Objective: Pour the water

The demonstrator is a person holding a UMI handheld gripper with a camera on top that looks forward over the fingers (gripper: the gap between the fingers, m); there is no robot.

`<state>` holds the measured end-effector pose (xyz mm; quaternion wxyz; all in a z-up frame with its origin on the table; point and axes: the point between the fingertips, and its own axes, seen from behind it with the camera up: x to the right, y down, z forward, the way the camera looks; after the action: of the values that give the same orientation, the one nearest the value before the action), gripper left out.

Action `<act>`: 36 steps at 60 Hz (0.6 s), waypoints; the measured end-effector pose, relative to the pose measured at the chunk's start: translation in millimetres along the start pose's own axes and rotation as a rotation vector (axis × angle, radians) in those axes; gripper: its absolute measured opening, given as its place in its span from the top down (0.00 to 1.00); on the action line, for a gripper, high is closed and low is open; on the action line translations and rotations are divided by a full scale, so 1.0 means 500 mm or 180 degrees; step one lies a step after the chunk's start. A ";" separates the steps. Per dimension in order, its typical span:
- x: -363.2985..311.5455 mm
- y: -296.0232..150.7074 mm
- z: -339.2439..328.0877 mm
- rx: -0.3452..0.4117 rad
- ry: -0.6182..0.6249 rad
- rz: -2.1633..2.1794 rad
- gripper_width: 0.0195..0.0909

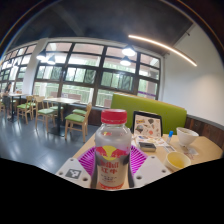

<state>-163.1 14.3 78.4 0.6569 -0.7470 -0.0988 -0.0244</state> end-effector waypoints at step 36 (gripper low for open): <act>0.134 -0.051 -0.020 -0.0302 -0.1086 0.5517 0.78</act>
<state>-100.9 15.3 115.6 0.3890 -0.5792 0.4066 0.5899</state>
